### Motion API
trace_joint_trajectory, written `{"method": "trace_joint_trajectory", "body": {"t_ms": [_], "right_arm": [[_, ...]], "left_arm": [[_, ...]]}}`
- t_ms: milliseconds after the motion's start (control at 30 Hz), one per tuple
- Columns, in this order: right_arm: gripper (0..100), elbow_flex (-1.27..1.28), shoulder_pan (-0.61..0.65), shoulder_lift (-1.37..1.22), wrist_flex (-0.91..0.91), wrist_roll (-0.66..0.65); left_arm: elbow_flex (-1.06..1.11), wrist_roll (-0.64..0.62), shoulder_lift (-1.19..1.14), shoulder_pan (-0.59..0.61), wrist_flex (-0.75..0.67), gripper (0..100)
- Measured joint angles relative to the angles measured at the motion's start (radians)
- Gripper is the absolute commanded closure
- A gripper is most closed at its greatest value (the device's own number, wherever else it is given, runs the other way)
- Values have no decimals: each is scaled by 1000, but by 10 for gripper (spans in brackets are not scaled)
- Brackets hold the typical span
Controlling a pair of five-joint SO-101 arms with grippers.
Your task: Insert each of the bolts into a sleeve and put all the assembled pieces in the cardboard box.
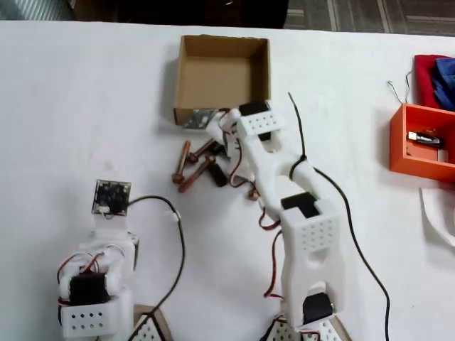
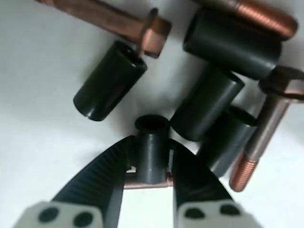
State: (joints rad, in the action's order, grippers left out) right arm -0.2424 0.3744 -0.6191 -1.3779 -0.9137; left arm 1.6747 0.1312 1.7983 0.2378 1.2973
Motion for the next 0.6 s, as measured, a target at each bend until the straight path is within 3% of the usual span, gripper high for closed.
{"method": "trace_joint_trajectory", "body": {"t_ms": [167, 600], "right_arm": [[978, 5, 5, 147, -74, 91], [978, 153, -20, 862, -265, 302]], "left_arm": [[0, 0, 0, 0, 0, 943], [0, 0, 0, 0, 0, 943]]}}
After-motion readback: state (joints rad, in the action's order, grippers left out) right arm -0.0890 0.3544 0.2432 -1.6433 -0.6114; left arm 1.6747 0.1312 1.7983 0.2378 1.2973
